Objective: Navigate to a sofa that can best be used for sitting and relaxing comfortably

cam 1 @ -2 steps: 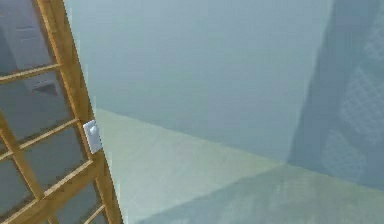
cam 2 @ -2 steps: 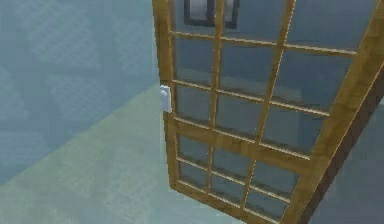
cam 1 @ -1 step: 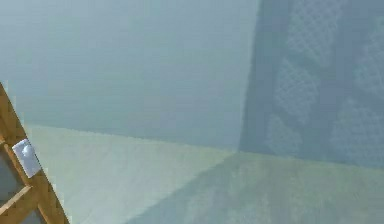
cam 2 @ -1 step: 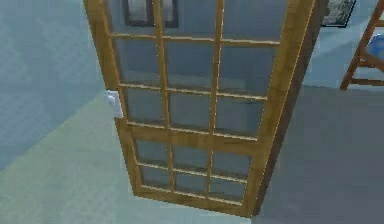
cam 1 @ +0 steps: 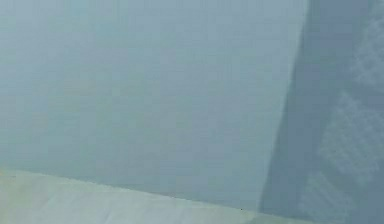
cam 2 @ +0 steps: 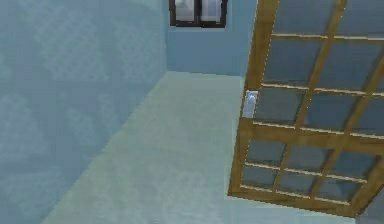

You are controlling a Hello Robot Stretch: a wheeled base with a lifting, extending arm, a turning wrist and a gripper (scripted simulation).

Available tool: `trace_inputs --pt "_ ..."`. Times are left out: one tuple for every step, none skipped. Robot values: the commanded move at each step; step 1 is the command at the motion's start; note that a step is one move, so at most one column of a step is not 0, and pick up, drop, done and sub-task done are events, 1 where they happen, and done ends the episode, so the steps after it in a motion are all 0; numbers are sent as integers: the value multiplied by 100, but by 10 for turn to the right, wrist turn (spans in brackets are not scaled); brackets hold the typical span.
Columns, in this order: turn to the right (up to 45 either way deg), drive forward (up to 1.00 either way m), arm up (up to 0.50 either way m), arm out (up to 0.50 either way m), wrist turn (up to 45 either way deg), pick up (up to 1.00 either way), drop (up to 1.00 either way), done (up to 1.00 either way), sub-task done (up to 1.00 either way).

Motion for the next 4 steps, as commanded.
trace_inputs --pt "-450 0 0 0 0 0 0 0 0" --pt "-90 0 0 0 0 0 0 0 0" --pt "0 95 0 0 0 0 0 0 0" --pt "-180 0 0 0 0 0 0 0 0"
